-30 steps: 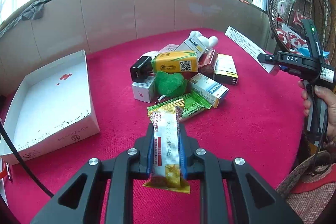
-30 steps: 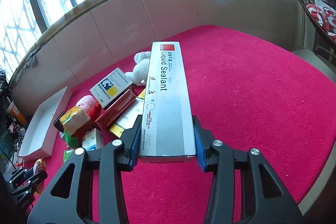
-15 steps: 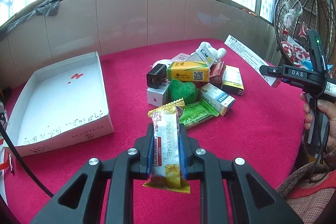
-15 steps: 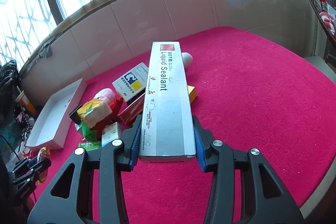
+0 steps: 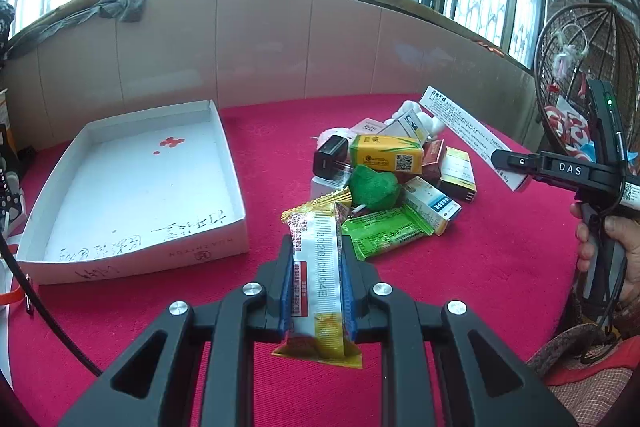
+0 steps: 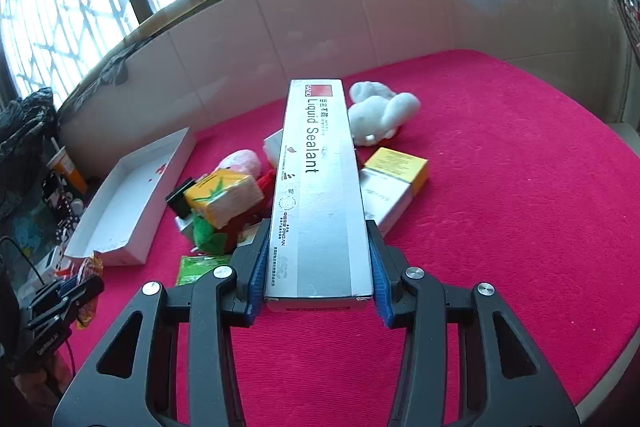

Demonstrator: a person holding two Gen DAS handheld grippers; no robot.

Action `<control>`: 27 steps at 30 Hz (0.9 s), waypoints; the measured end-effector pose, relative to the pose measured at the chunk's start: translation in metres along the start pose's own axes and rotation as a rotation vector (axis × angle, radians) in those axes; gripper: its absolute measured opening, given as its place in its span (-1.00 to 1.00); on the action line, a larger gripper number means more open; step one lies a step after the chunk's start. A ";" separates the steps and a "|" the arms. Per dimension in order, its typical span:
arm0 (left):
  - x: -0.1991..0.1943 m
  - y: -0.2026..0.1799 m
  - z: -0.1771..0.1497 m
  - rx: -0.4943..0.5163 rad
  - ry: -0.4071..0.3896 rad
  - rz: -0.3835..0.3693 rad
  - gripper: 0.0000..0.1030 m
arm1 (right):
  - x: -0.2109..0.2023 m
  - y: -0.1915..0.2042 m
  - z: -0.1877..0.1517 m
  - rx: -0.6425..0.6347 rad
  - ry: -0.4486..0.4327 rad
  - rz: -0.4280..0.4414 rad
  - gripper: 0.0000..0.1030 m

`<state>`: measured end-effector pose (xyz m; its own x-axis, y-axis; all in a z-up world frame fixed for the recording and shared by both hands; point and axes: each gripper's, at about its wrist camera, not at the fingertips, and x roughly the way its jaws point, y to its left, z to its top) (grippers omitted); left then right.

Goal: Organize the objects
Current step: 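Carry the snack bar and Liquid Sealant box toward the white tray with both grippers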

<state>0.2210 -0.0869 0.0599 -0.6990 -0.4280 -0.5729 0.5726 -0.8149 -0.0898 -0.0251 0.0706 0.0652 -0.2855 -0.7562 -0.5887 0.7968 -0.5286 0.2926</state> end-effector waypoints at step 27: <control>-0.021 0.066 0.008 -0.140 -0.041 0.105 -0.63 | 0.037 0.114 0.012 -0.203 0.087 0.177 -0.17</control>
<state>0.2702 -0.1350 0.0724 -0.6472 -0.5257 -0.5521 0.6956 -0.7035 -0.1456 0.0486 -0.0229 0.0858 -0.0932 -0.7894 -0.6068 0.9231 -0.2970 0.2445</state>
